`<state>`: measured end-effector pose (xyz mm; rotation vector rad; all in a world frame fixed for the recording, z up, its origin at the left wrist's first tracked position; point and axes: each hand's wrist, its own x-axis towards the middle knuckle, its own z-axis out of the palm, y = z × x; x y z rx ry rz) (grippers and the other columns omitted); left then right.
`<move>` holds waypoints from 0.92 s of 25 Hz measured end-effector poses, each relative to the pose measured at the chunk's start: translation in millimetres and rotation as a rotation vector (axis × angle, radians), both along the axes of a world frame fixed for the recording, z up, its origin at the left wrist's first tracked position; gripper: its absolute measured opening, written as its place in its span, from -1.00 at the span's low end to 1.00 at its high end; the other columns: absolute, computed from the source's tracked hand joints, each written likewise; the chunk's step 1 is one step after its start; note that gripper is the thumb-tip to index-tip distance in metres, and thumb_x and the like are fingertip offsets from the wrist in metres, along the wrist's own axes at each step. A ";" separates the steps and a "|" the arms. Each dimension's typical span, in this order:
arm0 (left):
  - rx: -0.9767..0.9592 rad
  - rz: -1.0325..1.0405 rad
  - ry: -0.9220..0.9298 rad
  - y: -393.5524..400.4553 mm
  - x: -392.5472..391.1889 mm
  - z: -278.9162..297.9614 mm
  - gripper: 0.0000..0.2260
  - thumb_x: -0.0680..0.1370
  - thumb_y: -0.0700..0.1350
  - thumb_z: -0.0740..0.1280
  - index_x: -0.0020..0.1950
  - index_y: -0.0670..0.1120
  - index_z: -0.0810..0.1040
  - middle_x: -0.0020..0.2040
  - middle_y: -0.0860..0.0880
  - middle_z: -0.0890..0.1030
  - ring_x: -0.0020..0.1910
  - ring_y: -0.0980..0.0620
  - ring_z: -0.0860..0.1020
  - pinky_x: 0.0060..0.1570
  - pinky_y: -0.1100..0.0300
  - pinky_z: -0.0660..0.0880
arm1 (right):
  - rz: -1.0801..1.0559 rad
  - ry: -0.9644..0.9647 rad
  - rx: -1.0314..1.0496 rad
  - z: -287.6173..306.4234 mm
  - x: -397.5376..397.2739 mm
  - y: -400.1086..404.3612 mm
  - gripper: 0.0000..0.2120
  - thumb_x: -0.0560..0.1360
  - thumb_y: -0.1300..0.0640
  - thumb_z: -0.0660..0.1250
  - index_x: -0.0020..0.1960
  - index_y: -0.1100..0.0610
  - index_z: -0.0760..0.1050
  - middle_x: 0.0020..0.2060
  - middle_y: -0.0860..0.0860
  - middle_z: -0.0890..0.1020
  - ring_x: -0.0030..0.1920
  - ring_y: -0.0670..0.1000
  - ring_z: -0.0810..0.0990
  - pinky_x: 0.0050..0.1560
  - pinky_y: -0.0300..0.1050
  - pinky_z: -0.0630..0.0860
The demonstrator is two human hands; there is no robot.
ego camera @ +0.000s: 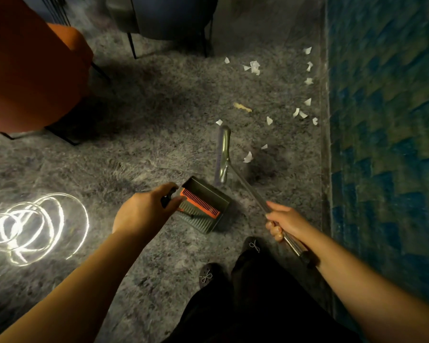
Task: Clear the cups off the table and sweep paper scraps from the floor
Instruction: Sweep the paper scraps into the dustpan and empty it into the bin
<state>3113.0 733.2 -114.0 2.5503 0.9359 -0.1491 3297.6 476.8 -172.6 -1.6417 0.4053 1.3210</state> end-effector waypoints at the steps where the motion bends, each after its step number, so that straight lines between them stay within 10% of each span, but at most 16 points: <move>1: -0.003 -0.009 -0.005 -0.1 11.2 0.5 -0.55 0.47 0.36 0.20 0.30 0.24 0.48 -0.05 0.02 0.69 -0.19 -0.02 0.63 -0.44 0.28 0.35 | -0.024 -0.018 0.012 0.3 10.9 0.1 -0.44 0.58 0.38 0.09 0.52 0.03 0.16 -0.43 0.10 0.34 -0.67 -0.13 0.26 -0.64 -0.37 0.22; 17: 0.025 -0.126 0.054 22.8 295.8 -19.3 -0.44 0.38 0.47 0.05 0.28 0.30 0.41 -0.02 0.07 0.67 -0.11 0.00 0.63 -0.35 0.22 0.45 | 0.043 -0.137 -0.103 -37.8 290.9 0.0 -0.58 0.59 0.36 0.09 0.38 0.09 0.39 -0.45 0.08 0.36 -0.64 -0.11 0.31 -0.65 -0.30 0.27; 23: 0.052 -0.114 0.014 43.1 323.6 -16.3 -0.39 0.34 0.50 0.00 0.23 0.27 0.47 -0.09 0.07 0.68 -0.25 0.07 0.59 -0.37 0.22 0.53 | 0.149 0.012 -0.123 -74.2 302.4 24.6 -0.46 0.58 0.37 0.09 0.51 0.03 0.19 -0.56 0.04 0.37 -0.63 -0.09 0.30 -0.63 -0.28 0.30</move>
